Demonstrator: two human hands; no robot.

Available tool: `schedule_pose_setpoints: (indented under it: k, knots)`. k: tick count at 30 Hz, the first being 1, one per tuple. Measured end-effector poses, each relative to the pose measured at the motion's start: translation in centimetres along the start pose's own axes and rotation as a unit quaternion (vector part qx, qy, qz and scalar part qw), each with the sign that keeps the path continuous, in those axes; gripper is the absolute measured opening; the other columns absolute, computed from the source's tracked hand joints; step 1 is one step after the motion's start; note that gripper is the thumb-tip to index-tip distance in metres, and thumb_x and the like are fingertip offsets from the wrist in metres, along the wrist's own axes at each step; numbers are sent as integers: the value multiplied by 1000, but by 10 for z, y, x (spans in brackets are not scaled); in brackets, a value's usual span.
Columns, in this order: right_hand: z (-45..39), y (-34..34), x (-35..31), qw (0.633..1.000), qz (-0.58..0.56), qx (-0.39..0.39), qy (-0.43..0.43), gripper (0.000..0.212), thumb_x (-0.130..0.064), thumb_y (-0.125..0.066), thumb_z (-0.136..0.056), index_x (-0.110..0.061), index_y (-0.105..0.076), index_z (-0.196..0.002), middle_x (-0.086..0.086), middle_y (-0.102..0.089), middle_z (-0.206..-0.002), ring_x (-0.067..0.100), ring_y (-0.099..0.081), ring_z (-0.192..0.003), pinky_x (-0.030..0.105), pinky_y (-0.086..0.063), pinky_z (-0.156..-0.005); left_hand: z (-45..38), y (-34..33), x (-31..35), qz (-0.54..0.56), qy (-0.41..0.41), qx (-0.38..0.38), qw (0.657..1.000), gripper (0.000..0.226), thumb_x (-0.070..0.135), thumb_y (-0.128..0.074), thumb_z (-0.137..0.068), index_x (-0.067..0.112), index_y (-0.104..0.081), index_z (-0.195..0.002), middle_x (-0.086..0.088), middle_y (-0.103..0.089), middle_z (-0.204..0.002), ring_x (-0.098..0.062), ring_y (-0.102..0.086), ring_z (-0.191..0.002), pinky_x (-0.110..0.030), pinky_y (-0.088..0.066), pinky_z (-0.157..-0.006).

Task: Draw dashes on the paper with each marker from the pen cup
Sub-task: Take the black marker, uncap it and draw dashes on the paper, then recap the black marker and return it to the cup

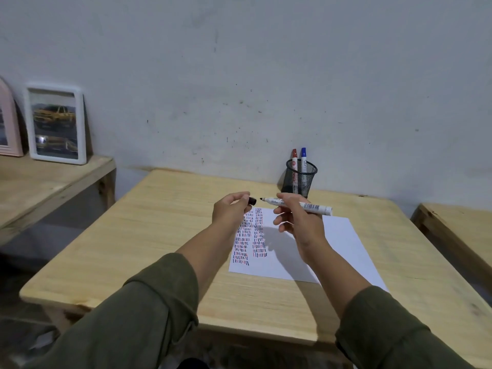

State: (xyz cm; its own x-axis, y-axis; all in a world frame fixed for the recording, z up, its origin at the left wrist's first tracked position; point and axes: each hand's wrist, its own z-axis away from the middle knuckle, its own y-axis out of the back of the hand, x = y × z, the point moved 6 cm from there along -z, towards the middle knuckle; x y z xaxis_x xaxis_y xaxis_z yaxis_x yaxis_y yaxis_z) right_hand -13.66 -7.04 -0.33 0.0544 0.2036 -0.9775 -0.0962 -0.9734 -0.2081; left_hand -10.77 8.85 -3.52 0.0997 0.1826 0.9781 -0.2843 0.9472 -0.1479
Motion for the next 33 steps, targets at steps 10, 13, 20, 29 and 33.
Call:
schedule_pose_setpoints:
  k: [10,13,20,29,33]
  knots:
    - [25,-4,-21,999,22,-16,45,13,-11,-57,-88,-13,-68,-82,4,-58,-60,14,-54,-47,22,-41,-43,31,-8,16,63,44,-26,997,13,19,-60,-89,13,-67,-97,0,-61,-68,-6,-53,-61,-17,-38,-54]
    - [32,-4,-26,997,38,-29,56,14,-12,-56,-89,-15,-68,-82,5,-59,-63,15,-55,-50,23,-43,-44,36,-10,18,51,43,-38,997,7,21,-62,-87,16,-67,-88,0,-61,-64,-8,-50,-59,-18,-36,-51]
    - [50,-1,-37,993,58,-49,94,19,-13,-54,-91,-17,-71,-85,4,-60,-64,15,-57,-54,23,-46,-49,58,-18,21,88,70,-57,992,11,22,-64,-87,16,-65,-78,2,-60,-63,0,-53,-46,-12,-40,-45]
    - [56,9,-20,973,-222,-42,-54,16,-15,-55,-89,-7,-68,-93,8,-58,-68,11,-57,-51,17,-50,-51,79,-37,37,150,-9,-95,984,16,4,-55,-90,7,-63,-105,1,-65,-80,-3,-61,-67,-6,-44,-50]
    - [57,11,-22,970,-215,-98,-51,25,-20,-60,-84,-8,-68,-104,11,-65,-82,17,-63,-65,23,-55,-61,74,-33,39,181,-9,-65,981,17,3,-47,-94,14,-61,-94,2,-64,-79,-1,-62,-65,-12,-39,-55]
